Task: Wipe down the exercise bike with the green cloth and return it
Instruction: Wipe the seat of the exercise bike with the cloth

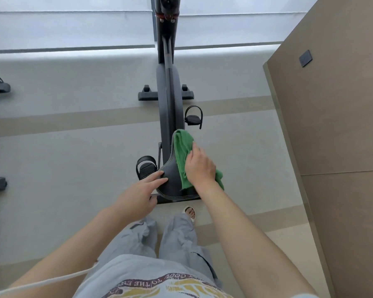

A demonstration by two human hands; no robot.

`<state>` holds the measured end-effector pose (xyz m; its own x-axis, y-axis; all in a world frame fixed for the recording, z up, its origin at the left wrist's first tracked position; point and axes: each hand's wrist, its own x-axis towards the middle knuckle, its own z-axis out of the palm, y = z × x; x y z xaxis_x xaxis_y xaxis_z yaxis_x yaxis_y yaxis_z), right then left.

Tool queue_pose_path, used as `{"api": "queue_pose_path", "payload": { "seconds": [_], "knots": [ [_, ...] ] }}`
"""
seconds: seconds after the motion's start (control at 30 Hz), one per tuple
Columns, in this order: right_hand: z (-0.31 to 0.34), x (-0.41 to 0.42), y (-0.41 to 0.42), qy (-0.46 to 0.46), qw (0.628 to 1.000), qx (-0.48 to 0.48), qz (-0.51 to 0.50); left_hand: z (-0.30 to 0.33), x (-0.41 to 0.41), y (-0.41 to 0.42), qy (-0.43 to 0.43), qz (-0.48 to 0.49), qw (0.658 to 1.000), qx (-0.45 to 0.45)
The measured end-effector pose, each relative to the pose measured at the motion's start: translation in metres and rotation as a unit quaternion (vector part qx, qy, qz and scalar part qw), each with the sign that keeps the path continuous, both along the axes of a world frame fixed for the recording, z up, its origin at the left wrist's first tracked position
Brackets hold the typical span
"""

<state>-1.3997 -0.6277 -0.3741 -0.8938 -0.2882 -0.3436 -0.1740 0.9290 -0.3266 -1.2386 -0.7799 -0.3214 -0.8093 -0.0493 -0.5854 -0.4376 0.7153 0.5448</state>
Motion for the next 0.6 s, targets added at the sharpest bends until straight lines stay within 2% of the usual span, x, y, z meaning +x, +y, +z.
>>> {"api": "queue_pose_path", "payload": {
  "seconds": [0.07,0.1,0.3,0.43,0.5,0.6],
  "knots": [
    [0.000,-0.017,-0.007,-0.043,0.999,-0.018,-0.022,0.000,0.000,-0.001,-0.013,-0.010,1.000,0.000],
    [-0.001,-0.016,-0.007,-0.037,0.999,-0.024,-0.020,0.000,0.000,-0.002,-0.017,-0.011,1.000,0.001],
    [0.004,0.049,0.032,0.078,0.994,-0.043,0.066,-0.001,0.005,-0.004,0.008,0.007,1.000,0.015],
    [0.003,0.102,0.042,0.097,0.988,-0.013,0.118,-0.007,0.020,-0.008,0.064,0.101,0.991,0.056],
    [0.001,0.102,0.030,0.099,0.988,0.012,0.116,-0.010,0.029,-0.009,0.073,0.149,0.984,0.070],
    [-0.001,0.076,0.002,0.106,0.987,0.019,0.119,-0.013,0.038,-0.009,0.068,0.166,0.980,0.088]
  ]
}}
